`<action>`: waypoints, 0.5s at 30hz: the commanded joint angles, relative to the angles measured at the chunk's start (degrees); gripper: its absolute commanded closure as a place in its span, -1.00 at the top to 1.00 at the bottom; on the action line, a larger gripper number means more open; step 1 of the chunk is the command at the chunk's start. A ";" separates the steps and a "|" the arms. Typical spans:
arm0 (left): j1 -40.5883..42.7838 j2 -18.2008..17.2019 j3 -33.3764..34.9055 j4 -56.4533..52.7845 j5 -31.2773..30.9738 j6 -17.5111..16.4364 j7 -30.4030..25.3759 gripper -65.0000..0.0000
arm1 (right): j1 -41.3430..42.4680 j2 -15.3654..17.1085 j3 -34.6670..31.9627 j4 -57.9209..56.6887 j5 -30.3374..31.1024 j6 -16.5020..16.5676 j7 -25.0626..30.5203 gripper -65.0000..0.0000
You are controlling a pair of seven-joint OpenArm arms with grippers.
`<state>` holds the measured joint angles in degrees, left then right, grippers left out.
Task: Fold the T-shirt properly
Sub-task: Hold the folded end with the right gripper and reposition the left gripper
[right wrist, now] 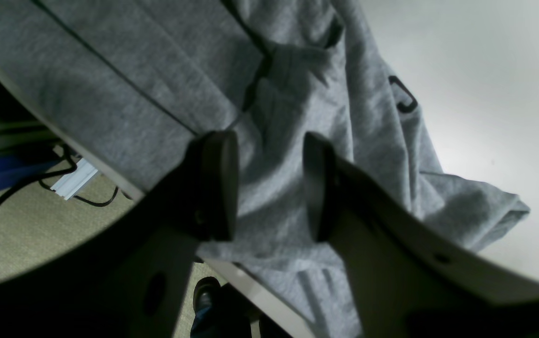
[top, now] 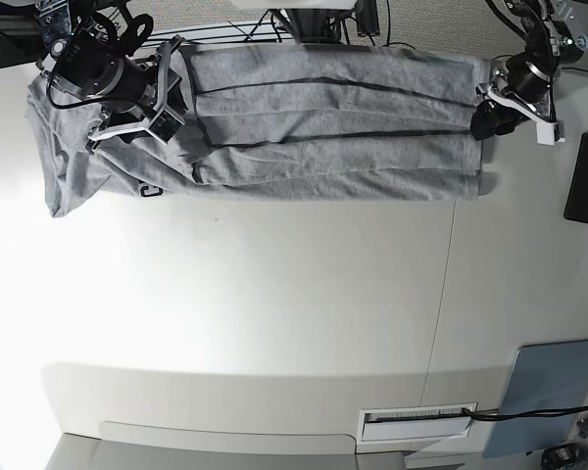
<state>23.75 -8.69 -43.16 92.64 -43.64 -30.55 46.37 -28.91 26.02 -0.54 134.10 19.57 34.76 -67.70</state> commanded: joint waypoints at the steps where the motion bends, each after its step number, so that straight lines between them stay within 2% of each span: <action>1: 0.02 0.20 -0.11 0.11 -1.53 -0.37 -1.18 0.01 | 0.07 0.61 0.26 0.90 0.52 -0.11 0.59 -0.29; 6: -0.50 1.73 -0.11 -5.01 -6.40 -2.69 -1.31 0.01 | 0.04 0.61 0.26 0.90 0.52 -0.11 0.48 -0.29; 10: -1.75 2.16 -0.11 -7.34 -6.60 -4.09 -0.57 0.01 | 0.04 0.61 0.26 0.90 0.52 -0.11 0.35 -0.29; 15: -2.03 2.19 -0.11 -7.34 -8.13 -4.04 0.31 0.01 | 0.04 0.61 0.26 0.90 0.52 -0.11 0.35 -0.29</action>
<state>21.30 -6.20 -43.20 84.97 -52.16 -34.85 45.58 -28.91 26.02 -0.54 134.10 19.59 34.76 -67.75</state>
